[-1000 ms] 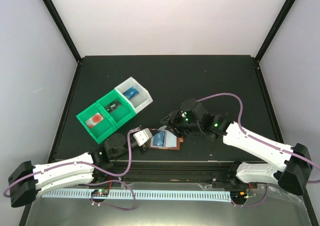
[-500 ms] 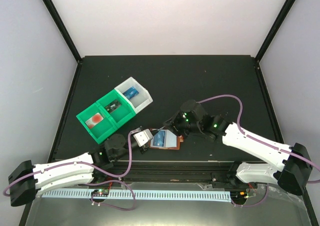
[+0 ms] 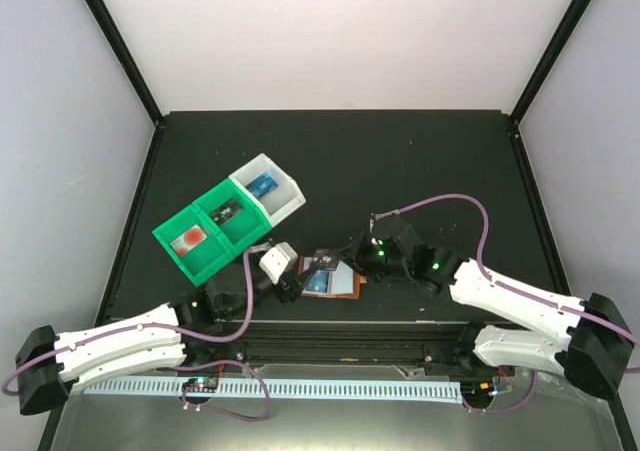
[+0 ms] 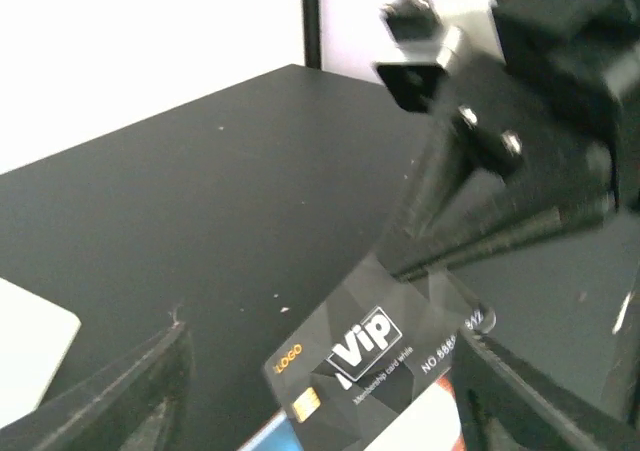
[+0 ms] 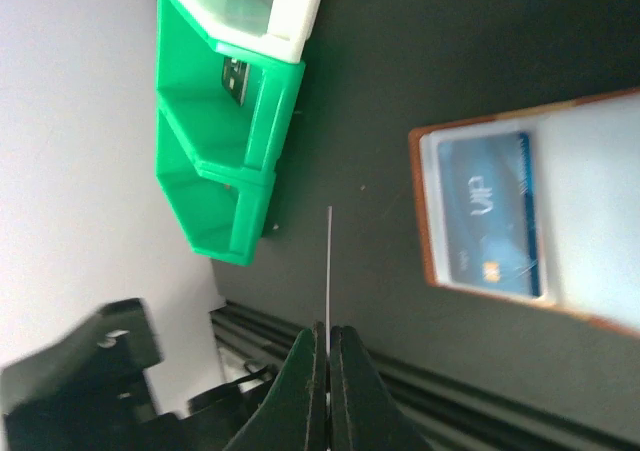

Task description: Take the credit cards out of the card holder

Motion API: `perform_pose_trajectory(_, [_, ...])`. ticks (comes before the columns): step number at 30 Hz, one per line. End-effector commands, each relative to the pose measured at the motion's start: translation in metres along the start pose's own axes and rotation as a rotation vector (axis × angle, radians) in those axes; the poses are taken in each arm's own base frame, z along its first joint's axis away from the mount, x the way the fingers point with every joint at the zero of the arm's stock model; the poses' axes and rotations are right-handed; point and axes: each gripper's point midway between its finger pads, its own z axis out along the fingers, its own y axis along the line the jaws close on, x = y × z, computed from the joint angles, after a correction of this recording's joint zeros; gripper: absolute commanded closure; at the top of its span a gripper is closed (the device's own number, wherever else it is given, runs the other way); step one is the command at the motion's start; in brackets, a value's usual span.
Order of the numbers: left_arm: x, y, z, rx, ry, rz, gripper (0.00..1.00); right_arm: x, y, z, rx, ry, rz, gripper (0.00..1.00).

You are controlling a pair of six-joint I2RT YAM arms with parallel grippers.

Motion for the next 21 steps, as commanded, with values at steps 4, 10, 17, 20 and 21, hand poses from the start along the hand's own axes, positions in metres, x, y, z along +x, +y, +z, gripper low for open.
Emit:
perform_pose_trajectory(4, [-0.024,0.01,-0.013,-0.04,0.033,-0.335,0.2,-0.021,0.008,-0.025,-0.123,-0.184,-0.443,0.99])
perform_pose_trajectory(10, [-0.038,-0.012,-0.018,0.105,0.08,-0.567,0.2,0.009,0.041,-0.074,-0.408,-0.178,-0.714,0.99])
perform_pose_trajectory(17, [-0.054,-0.051,-0.023,0.346,0.109,-0.748,0.29,0.041,0.057,-0.125,-0.653,-0.141,-0.807,0.99])
perform_pose_trajectory(20, [-0.062,-0.059,-0.027,0.422,0.073,-0.782,0.31,0.051,0.06,-0.137,-0.721,-0.114,-0.812,0.99])
perform_pose_trajectory(21, [-0.065,-0.06,-0.029,0.439,0.056,-0.796,0.32,0.052,0.061,-0.139,-0.73,-0.111,-0.81,0.99])
